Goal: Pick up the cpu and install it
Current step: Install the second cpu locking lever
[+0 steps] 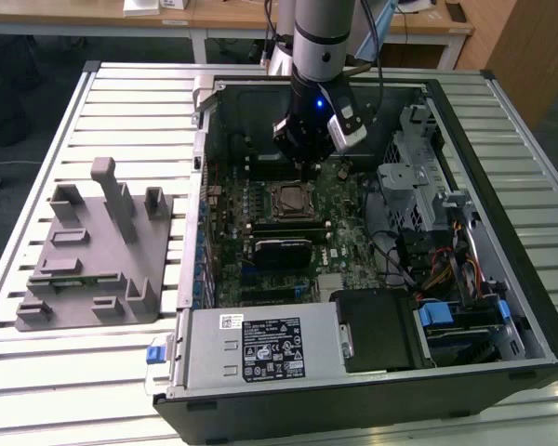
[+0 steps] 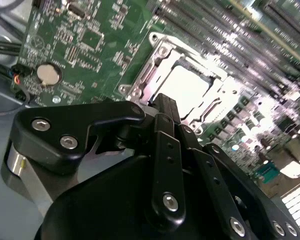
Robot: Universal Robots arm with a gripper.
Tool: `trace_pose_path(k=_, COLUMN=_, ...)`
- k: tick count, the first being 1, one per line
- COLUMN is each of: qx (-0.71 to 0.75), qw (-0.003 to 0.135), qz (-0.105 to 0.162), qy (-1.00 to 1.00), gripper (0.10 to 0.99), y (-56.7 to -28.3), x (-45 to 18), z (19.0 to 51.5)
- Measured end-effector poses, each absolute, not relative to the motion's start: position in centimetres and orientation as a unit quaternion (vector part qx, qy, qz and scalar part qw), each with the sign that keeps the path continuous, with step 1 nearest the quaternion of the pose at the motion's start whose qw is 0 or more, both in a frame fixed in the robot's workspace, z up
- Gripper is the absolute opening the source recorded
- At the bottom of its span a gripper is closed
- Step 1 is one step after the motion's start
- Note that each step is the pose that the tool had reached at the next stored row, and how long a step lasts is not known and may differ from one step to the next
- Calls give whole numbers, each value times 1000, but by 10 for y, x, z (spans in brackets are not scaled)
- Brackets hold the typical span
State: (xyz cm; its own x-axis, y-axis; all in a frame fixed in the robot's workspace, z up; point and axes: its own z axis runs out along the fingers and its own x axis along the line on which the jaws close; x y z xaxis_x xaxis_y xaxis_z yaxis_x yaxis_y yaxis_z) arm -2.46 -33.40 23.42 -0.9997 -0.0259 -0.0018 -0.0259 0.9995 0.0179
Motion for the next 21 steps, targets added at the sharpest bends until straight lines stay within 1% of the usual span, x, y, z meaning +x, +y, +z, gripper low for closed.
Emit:
trace_pose_path(k=12, qx=-13, qw=0, qz=10, qy=1000, gripper=114, y=-359, x=-24, z=234)
trace_pose_path(k=21, qx=-13, qw=-2, qz=11, qy=1000, gripper=114, y=-361, x=-24, z=236)
